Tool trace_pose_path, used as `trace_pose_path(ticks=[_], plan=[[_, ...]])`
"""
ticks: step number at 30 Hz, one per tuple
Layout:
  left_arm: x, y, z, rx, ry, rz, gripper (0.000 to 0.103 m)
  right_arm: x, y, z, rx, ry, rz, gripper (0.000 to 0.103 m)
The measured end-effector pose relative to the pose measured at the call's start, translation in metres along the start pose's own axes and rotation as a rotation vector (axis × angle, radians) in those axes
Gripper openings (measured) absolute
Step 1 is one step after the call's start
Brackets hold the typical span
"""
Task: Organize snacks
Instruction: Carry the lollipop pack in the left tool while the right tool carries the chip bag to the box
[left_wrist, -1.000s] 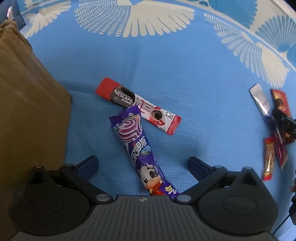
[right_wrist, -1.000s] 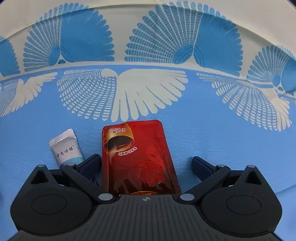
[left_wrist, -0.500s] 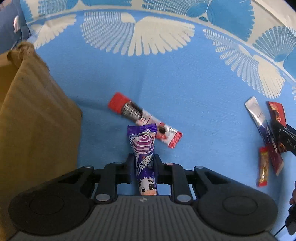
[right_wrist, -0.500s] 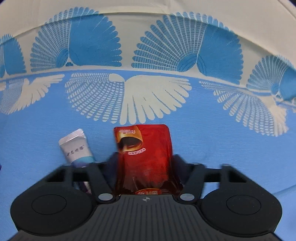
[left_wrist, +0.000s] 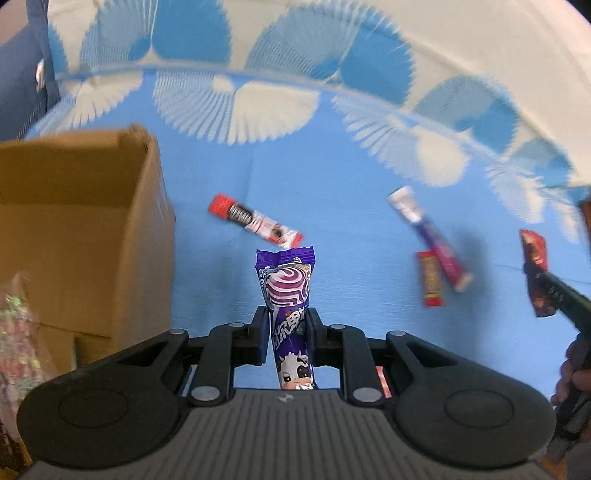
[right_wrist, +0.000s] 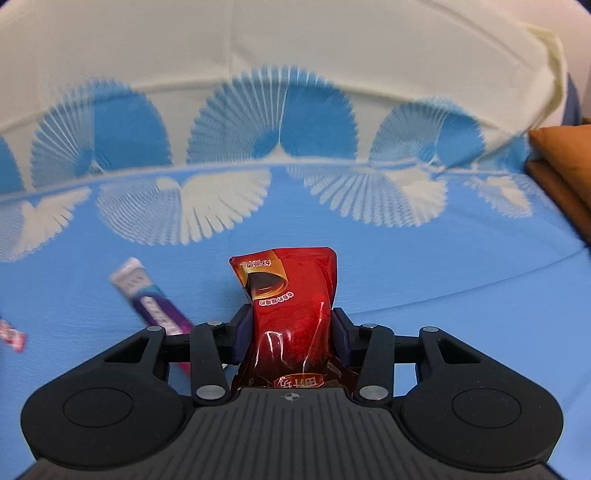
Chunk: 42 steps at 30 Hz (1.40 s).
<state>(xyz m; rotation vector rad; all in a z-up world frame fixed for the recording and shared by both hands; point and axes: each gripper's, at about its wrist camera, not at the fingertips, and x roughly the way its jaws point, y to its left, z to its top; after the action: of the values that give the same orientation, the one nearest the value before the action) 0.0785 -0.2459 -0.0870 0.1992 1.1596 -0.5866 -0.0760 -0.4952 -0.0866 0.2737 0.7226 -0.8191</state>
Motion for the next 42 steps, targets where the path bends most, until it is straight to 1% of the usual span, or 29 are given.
trace_pose_path(ticks=[4, 6, 11, 14, 16, 22, 25, 30, 36, 42], plan=[[-0.057, 0.002, -0.011, 0.026, -0.081, -0.048, 0.022, -0.071, 0.019, -0.004, 0.012, -0.073, 0.05, 0.047], [-0.086, 0.009, -0.018, 0.036, -0.122, -0.057, 0.022, -0.108, 0.033, -0.008, 0.009, -0.108, 0.094, 0.047], [-0.158, 0.037, -0.048, 0.051, -0.206, -0.036, 0.022, -0.188, 0.074, -0.02, -0.004, -0.15, 0.204, 0.047], [-0.191, 0.063, -0.071, 0.045, -0.225, -0.014, 0.022, -0.229, 0.101, -0.036, -0.009, -0.117, 0.272, 0.047], [-0.209, 0.081, -0.089, 0.034, -0.229, 0.008, 0.022, -0.253, 0.12, -0.051, -0.008, -0.084, 0.334, 0.047], [-0.251, 0.141, -0.145, -0.011, -0.217, 0.088, 0.022, -0.322, 0.174, -0.096, -0.056, -0.028, 0.47, 0.048], [-0.268, 0.164, -0.171, -0.033, -0.226, 0.124, 0.022, -0.351, 0.198, -0.118, -0.092, 0.002, 0.52, 0.048], [-0.29, 0.187, -0.2, -0.048, -0.246, 0.137, 0.022, -0.386, 0.229, -0.146, -0.174, 0.017, 0.564, 0.048], [-0.302, 0.195, -0.216, -0.052, -0.252, 0.121, 0.022, -0.402, 0.238, -0.151, -0.202, 0.002, 0.561, 0.048], [-0.303, 0.192, -0.22, -0.049, -0.257, 0.107, 0.022, -0.412, 0.239, -0.155, -0.218, -0.021, 0.549, 0.048]])
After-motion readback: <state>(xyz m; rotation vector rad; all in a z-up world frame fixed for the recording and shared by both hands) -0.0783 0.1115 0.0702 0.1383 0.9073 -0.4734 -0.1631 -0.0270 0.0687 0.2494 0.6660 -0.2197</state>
